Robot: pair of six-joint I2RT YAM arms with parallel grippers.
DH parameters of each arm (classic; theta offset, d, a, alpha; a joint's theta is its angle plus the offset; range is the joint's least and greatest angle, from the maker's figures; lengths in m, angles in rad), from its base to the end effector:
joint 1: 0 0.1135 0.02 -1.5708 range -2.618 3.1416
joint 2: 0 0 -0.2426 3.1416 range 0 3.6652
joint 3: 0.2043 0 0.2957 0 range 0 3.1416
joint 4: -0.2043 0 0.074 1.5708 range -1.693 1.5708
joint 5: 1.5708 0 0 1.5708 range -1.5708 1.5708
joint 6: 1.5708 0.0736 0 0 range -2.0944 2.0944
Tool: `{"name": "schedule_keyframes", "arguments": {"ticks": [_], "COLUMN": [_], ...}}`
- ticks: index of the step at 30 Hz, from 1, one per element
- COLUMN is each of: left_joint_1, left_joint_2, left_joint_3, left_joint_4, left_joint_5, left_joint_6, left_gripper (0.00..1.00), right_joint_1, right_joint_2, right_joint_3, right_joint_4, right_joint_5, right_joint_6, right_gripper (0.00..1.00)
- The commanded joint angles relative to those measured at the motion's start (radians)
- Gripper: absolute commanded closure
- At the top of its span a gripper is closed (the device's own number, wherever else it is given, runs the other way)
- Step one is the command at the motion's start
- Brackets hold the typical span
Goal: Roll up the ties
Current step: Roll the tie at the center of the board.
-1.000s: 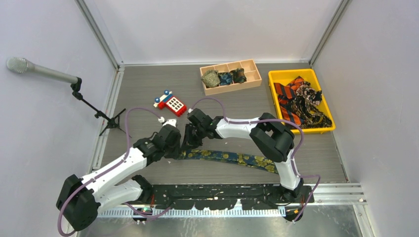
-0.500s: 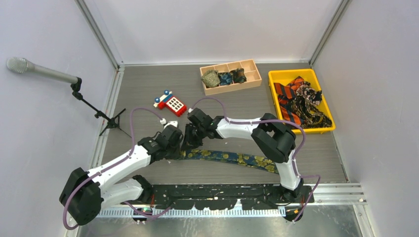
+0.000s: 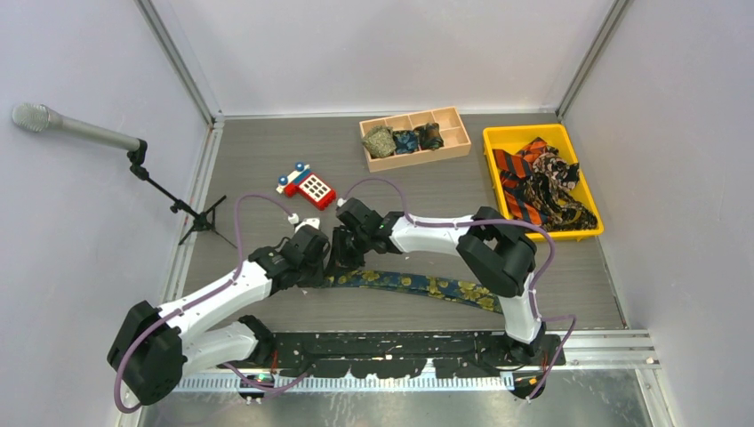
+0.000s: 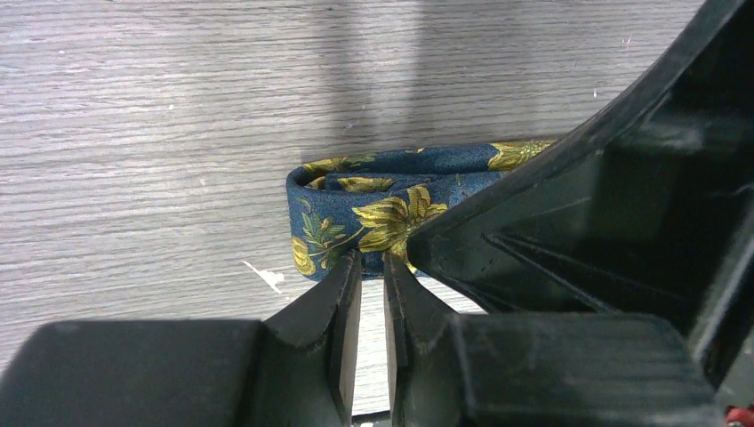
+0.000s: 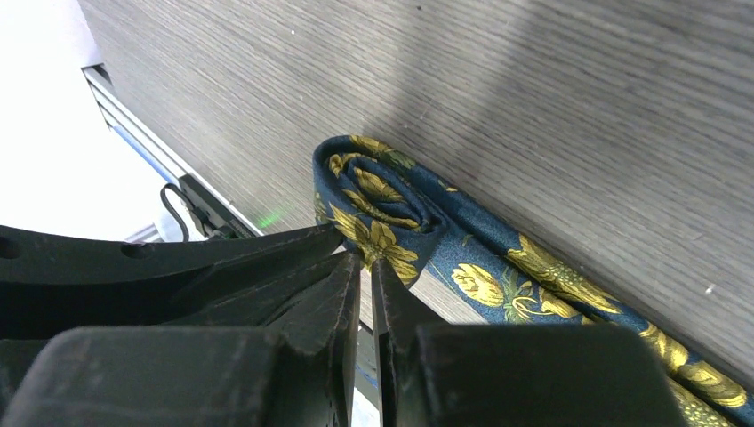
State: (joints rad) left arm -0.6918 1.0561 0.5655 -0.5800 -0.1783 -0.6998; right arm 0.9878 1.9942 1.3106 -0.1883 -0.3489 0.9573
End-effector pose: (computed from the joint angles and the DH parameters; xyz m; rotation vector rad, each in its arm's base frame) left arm 0.2043 -0.1523 0.1127 -0.0707 2.6347 -0.2507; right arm 0.2400 0.4097 0.0887 -0.2232 2.8060 1.1247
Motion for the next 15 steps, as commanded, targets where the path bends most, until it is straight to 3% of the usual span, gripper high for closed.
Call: {"name": "schedule_keyframes", "arguments": {"ticks": [1, 15], "left_joint_1": [-0.003, -0.003], "left_joint_2": [-0.013, 0.022], "left_joint_3": [-0.010, -0.055], "left_joint_4": [0.025, 0.122], "left_joint_5": [-0.023, 0.015], "left_joint_6": [-0.003, -0.007], "left_gripper": [0.83, 0.83], "right_joint_1": [0.014, 0.018], "right_joint_2": [-0.012, 0.007], "right_joint_3": [-0.024, -0.097], "right_joint_4": [0.032, 0.078], "right_joint_5": [0.005, 0.017], "right_joint_6": [0.011, 0.031], "right_gripper": [0.84, 0.84]}}
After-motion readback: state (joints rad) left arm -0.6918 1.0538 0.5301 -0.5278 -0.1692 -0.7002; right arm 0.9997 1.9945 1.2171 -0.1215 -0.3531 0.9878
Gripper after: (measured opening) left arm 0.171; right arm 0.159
